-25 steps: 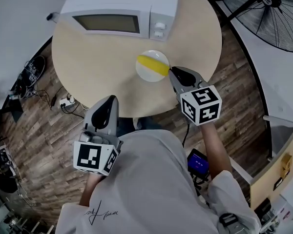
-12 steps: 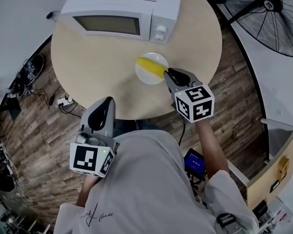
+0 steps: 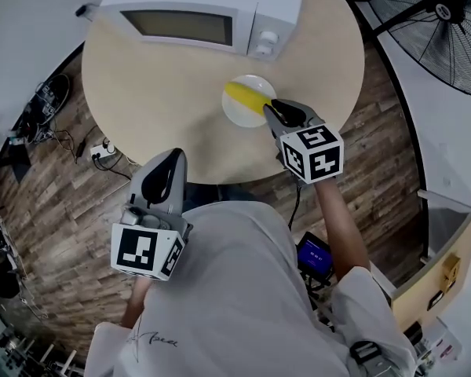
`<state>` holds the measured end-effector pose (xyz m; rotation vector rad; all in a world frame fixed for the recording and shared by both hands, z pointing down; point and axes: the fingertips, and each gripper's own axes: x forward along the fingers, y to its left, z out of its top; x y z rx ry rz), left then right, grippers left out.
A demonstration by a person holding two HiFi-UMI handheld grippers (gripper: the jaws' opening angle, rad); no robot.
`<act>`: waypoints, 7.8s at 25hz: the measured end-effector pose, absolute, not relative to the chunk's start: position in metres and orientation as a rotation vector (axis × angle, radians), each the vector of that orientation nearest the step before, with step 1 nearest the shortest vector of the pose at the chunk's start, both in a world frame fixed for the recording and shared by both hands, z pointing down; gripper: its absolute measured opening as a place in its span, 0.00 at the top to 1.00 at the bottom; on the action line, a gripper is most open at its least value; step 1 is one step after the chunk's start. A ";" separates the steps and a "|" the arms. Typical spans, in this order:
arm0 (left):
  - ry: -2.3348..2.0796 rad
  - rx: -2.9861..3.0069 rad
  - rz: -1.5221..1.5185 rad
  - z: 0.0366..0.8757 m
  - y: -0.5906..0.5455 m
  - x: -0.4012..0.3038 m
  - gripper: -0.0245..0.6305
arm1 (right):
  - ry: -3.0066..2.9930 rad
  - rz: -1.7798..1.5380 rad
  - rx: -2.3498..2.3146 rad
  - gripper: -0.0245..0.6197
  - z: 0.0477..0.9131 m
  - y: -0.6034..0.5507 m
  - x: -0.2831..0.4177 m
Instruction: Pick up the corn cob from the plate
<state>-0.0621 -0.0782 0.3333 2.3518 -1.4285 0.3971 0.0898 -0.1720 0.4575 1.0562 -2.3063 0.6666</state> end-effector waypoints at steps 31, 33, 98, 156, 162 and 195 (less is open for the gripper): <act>-1.406 2.287 0.444 0.351 -0.095 -0.082 0.97 | -2.158 0.654 0.855 0.72 0.538 -0.191 0.066; -1.407 2.282 0.447 0.352 -0.096 -0.083 0.97 | -2.144 0.631 0.834 0.71 0.543 -0.192 0.064; -1.422 2.195 0.410 0.363 -0.111 -0.119 0.97 | -1.900 0.547 0.680 0.55 0.612 -0.215 0.043; -1.427 2.223 0.290 0.350 -0.084 -0.105 0.97 | -1.991 0.660 0.880 0.55 0.563 -0.206 0.058; -1.436 2.222 0.276 0.346 -0.080 -0.110 0.97 | -2.008 0.676 0.895 0.55 0.555 -0.198 0.057; -1.436 2.244 0.237 0.343 -0.063 -0.113 0.97 | -2.128 0.712 0.982 0.55 0.502 -0.170 0.053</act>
